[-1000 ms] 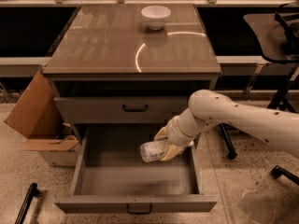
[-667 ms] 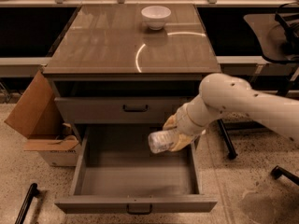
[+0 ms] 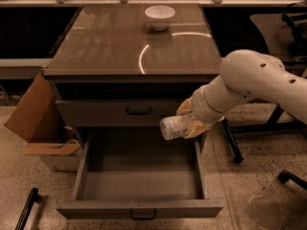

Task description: Pick blue plastic bottle from middle drawer and place on counter

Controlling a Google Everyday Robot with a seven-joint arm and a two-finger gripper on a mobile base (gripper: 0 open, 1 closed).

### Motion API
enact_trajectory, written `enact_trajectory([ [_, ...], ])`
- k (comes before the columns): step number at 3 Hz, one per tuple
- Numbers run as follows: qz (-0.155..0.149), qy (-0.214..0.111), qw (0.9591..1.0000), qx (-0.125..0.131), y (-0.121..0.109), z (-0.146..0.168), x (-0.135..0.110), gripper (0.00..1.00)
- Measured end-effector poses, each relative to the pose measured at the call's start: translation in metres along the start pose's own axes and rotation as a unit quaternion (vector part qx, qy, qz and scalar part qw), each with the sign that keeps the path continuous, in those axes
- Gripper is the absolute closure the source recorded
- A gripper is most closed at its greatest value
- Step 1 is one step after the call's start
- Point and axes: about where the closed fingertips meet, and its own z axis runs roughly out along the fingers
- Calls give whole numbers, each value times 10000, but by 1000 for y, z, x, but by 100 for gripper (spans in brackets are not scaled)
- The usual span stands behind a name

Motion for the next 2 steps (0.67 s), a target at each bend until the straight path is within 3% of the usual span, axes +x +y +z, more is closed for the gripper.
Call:
enact_trajectory([
  [1,-35,32,10000,10,-17,-8,-2,100],
  [2,39,122,9995,273,-60,-37,-1,100],
])
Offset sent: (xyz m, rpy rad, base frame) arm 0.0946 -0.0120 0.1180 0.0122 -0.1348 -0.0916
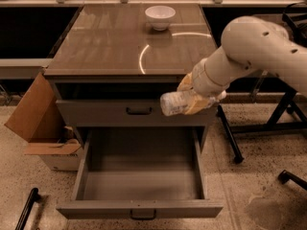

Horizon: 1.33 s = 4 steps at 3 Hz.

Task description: Pick blue plastic bottle from middle drawer and place on counter

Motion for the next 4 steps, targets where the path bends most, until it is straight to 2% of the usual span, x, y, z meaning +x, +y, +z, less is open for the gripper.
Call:
enact_trajectory([
  [1,181,78,9984,523,-48,-32,2,100],
  [2,402,2,9944,975,-85,-57,1,100],
  [3,589,-311,9909,1166,-115,-67,-6,100],
  [4,728,-754,9871,1212,-142,-67,-14,100],
])
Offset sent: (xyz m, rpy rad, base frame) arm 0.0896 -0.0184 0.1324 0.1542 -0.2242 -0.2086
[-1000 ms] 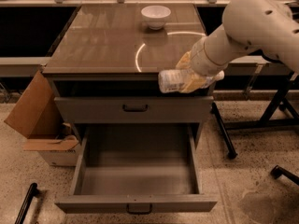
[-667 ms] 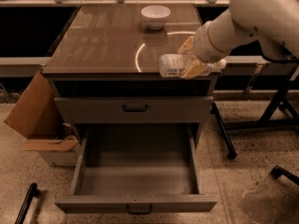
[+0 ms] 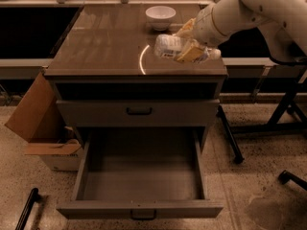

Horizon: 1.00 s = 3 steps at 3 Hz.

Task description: Pick blue plastic bottle from middle drawer and place on counter

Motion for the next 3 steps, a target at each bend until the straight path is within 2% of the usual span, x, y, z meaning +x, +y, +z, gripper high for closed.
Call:
enact_trajectory([
  [1,201,-261,9994,-78,-21,16,-4,100],
  [2,375,-281,9988,-165,-34,35,-4,100],
  [3,426,-68,9987,-281,-43,54,-7,85],
])
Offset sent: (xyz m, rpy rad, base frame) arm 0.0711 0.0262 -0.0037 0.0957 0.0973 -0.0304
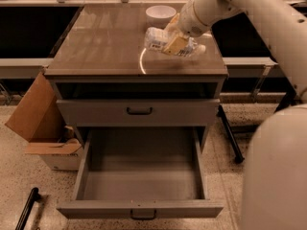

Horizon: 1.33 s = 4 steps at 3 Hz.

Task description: Pick blue plastic bottle from middle drawer and place on counter

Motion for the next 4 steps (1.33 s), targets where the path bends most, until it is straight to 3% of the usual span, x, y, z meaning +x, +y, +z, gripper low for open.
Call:
enact_trajectory([
  [1,-1,269,9996,-87,-6,17,-1,62],
  [3,83,405,9986,-320,-8,50,3,16],
  [4,111,460,9979,-439,-6,61,8,0],
])
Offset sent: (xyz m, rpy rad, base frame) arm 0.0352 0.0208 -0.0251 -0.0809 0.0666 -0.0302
